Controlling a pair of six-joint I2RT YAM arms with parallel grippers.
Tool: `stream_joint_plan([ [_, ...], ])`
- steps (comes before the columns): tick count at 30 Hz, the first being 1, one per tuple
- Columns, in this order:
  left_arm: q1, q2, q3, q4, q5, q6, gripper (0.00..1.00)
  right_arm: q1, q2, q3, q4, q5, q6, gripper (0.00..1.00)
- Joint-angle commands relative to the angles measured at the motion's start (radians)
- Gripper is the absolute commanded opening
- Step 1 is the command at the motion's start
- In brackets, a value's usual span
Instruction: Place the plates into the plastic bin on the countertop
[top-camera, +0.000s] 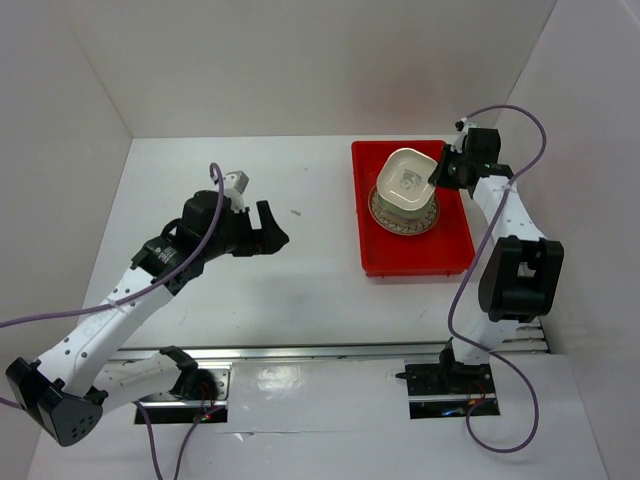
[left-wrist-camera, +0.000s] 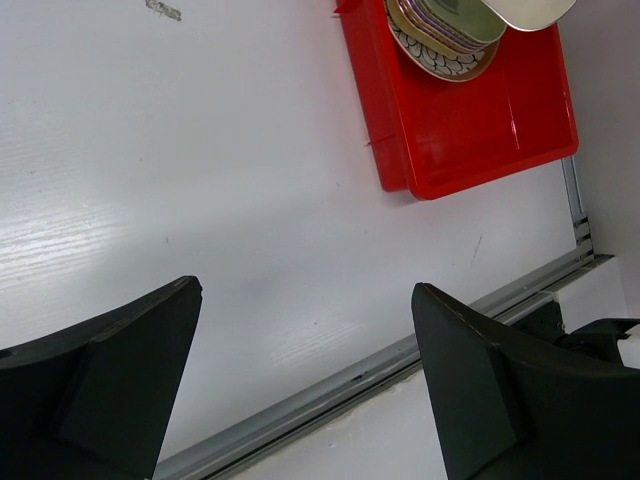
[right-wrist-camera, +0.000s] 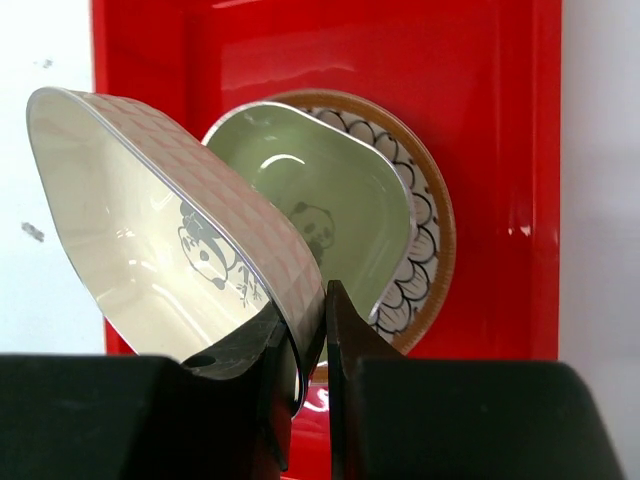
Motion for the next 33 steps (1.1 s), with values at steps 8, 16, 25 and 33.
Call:
stream_joint_plan([
  [8, -0.004, -0.053, -0.034, 0.021, -0.017, 0.022, 1.00, -0.005, 0.001, -0.015, 0.046, -0.020, 0.016, 0.55],
  [16, -0.004, -0.062, -0.034, 0.021, -0.026, 0.033, 1.00, 0.062, -0.030, 0.053, 0.031, 0.058, 0.036, 1.00],
  [25, -0.004, -0.062, 0.062, -0.112, -0.127, 0.054, 1.00, 0.260, -0.231, 0.056, 0.017, 0.238, 0.038, 1.00],
  [33, -0.004, -0.200, 0.197, -0.299, -0.280, 0.119, 1.00, 0.570, -0.628, -0.186, -0.068, 0.469, 0.145, 1.00],
])
